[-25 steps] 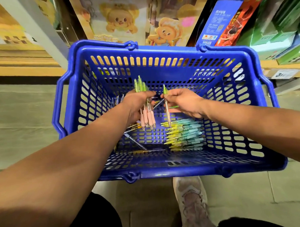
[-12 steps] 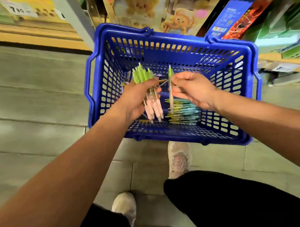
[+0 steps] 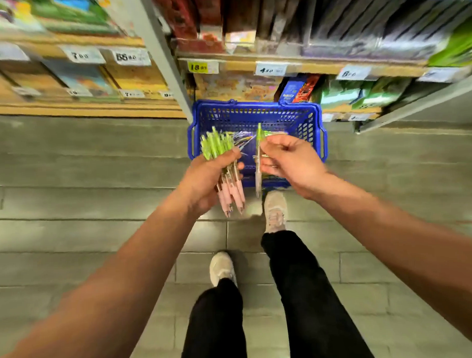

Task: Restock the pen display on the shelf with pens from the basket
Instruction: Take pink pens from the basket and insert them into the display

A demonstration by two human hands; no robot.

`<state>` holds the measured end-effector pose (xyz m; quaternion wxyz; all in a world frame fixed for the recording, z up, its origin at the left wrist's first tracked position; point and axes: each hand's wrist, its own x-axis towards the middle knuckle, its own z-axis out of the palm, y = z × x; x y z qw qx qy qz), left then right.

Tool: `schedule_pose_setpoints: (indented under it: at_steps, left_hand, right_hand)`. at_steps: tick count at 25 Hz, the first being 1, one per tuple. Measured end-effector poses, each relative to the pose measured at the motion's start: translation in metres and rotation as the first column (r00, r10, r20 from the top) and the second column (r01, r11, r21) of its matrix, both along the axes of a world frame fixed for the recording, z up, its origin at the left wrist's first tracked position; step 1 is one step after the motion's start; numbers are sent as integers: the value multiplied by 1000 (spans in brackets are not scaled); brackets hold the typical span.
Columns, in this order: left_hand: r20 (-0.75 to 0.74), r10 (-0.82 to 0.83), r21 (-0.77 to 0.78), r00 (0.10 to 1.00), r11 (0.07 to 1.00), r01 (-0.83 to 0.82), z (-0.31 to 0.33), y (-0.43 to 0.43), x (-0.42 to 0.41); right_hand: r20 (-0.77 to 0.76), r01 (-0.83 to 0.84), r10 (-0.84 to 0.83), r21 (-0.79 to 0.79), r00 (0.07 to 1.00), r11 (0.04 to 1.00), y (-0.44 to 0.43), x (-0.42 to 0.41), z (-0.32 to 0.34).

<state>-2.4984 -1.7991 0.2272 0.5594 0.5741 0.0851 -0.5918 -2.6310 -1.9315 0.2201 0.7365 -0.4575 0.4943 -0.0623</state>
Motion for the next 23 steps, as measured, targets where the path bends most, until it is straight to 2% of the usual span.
schedule_pose_setpoints:
  at_steps: [7,12,16,23]
  left_hand:
    - [76,-80,-67,994,994,85,220,28,-14]
    - [167,-72,-111,983,990,91,321,20,-20]
    - [197,-90,-147,976,982,120,370,-3,-25]
    - [191,-146,-138,971,975,174,405,-78,-37]
  right_hand:
    - [59,64,-60,-66,996,996,42,-22,225]
    - [88,117,-105,-143,991,983,35,-33,336]
    - [146,165,-144,-146,979,975,13,-42,384]
    - [226,170,-124,-193,966,966,-53,-56,413]
